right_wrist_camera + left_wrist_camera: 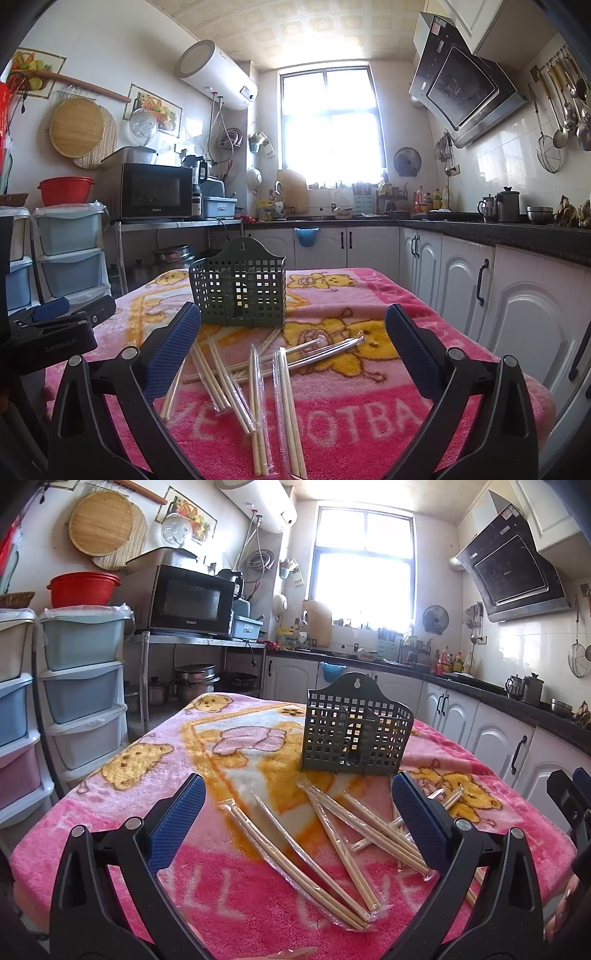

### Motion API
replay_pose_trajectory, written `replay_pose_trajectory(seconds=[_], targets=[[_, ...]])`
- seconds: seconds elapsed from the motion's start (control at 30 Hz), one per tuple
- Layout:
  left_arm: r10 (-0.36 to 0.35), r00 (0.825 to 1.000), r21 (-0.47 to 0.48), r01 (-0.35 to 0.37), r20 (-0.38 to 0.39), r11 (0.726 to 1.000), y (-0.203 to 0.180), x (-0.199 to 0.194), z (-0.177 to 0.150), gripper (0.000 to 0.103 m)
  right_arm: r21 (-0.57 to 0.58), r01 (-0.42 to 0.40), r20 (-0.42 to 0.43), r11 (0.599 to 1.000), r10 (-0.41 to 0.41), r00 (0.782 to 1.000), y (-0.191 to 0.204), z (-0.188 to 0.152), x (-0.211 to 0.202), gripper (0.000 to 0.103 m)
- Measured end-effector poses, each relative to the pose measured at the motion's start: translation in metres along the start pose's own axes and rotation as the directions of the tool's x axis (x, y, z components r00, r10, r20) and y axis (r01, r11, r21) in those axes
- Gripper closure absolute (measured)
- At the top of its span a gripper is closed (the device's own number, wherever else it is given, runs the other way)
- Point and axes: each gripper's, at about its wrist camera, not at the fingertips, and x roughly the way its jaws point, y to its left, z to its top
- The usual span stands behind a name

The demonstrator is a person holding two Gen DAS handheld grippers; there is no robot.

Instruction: Organize utensils

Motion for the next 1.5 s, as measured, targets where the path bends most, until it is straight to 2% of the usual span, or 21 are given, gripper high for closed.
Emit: replay_pose_trajectory(seconds=[1.2, 1.37, 1.5], targets=[[0.010, 1.000, -0.004, -0.010, -0.001, 1.000, 0.003, 0.000, -0.001, 0.010, 0.003, 0.002, 0.001, 1.000, -0.002, 1.000, -0.001, -0.002, -0.005, 0.006], [0.014, 1.000, -0.019, -0.014, -0.018, 1.000, 0.009, 0.005, 0.002, 0.010, -0.022, -0.029, -0.045, 0.999, 0.028, 0.999, 0.002, -0.001, 0.005, 0.006], [0.028, 0.998, -0.065, -0.032, -0.060, 0.997, 0.026, 0.018, 0.008, 0.010, -0.033, -0.072, -0.103, 0.997, 0.068, 0.992, 0.006, 0.003, 0.023, 0.006]])
